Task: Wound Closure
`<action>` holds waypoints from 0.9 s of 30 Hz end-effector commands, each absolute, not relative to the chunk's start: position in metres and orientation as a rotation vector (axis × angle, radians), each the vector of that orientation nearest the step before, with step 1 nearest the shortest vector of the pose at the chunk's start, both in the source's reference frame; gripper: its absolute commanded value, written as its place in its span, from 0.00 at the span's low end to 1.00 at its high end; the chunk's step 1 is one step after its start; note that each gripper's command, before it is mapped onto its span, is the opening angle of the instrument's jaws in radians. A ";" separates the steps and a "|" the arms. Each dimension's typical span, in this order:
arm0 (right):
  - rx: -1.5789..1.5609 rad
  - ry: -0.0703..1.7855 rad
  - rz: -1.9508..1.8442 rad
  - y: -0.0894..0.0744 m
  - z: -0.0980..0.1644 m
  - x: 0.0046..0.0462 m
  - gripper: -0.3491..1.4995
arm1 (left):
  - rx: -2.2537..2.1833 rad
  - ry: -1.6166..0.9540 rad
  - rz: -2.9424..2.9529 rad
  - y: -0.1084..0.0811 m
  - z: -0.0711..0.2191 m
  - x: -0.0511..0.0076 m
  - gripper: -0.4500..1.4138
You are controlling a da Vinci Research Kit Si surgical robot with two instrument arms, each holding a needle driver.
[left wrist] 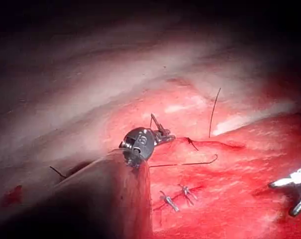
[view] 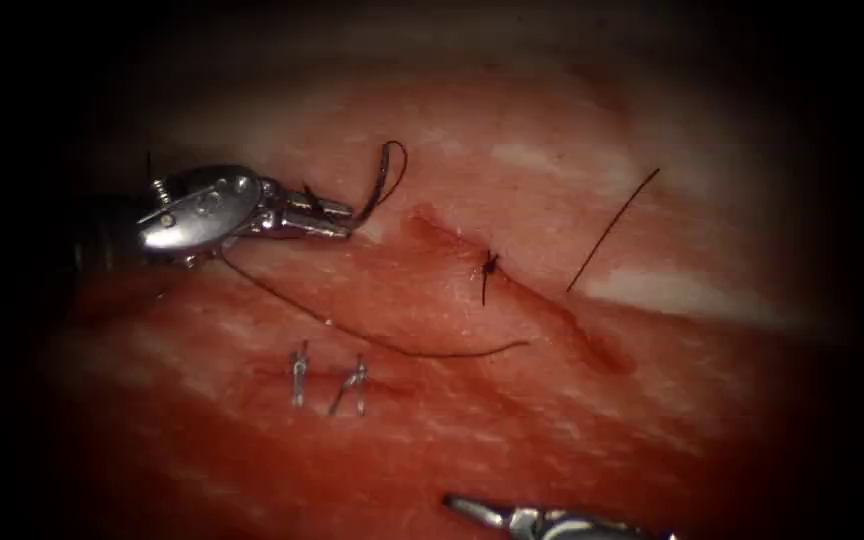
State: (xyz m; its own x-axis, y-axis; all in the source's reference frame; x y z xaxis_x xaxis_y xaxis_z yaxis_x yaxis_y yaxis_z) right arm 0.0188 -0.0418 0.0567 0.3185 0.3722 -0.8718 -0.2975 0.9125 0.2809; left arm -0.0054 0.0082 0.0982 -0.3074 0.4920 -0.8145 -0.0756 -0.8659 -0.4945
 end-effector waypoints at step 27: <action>-0.076 0.970 0.762 -0.029 0.073 0.0111 0.00 | -1.573 -0.522 2.211 0.008 0.100 -0.0071 0.00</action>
